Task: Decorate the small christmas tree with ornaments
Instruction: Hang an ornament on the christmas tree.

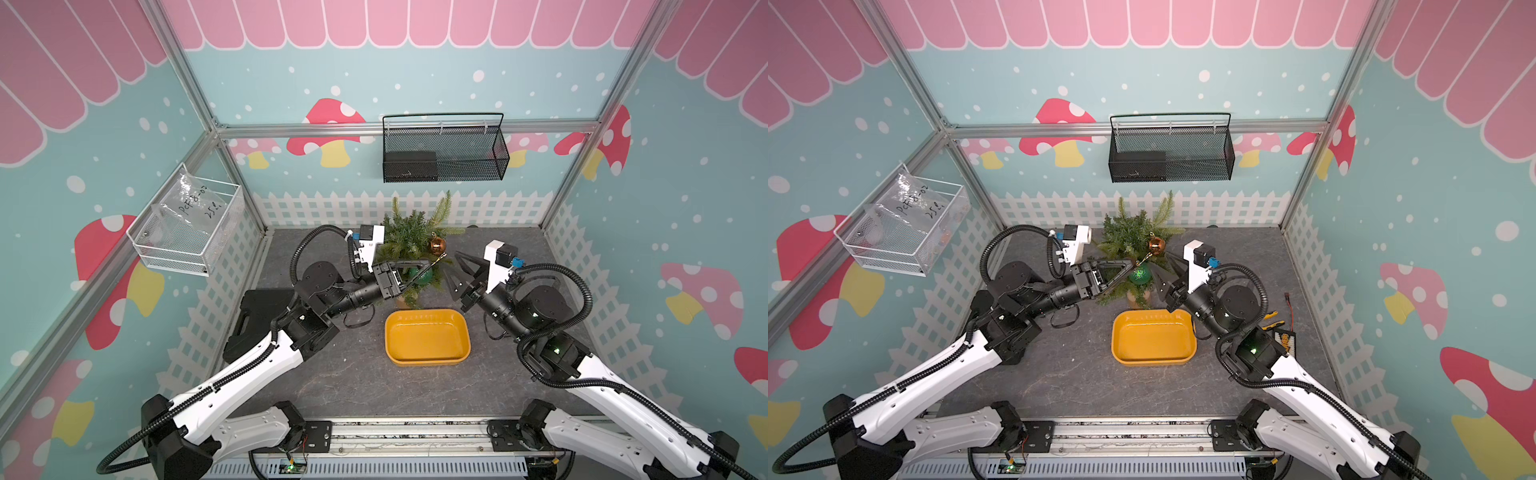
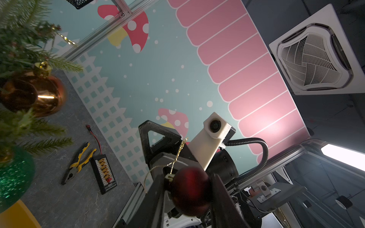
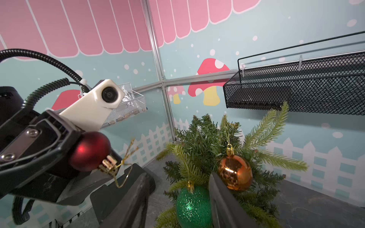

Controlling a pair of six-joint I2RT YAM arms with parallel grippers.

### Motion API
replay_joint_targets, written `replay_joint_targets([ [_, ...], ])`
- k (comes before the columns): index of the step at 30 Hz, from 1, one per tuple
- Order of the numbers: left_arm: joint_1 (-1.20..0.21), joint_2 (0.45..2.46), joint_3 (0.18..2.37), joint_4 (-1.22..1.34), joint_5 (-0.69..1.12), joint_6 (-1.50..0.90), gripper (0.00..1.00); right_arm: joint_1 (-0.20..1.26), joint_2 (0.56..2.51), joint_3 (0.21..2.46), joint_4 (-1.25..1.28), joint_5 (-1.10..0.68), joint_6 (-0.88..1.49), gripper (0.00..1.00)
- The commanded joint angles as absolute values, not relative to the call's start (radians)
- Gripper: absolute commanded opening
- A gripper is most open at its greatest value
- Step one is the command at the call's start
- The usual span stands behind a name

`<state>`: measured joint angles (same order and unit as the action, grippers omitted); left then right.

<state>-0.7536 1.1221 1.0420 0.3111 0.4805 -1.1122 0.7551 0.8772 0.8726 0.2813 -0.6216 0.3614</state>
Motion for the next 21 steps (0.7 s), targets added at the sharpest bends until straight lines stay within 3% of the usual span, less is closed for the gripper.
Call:
replay_joint_targets([
  [1,-0.746,1.12,1.036,0.334,0.497,-1.124,0.31,0.761,0.883,0.925,0.347,-0.651,0.398,0.52],
  [15,-0.724,1.107,1.019,0.35,0.511,-1.133,0.31,0.761,0.937,0.971,0.37,-0.719,0.456,0.49],
  [17,-0.724,1.104,1.015,0.351,0.511,-1.134,0.31,0.761,0.949,0.98,0.371,-0.73,0.457,0.42],
  [21,-0.723,1.095,1.005,0.354,0.508,-1.134,0.3,0.761,0.962,0.994,0.364,-0.727,0.448,0.19],
])
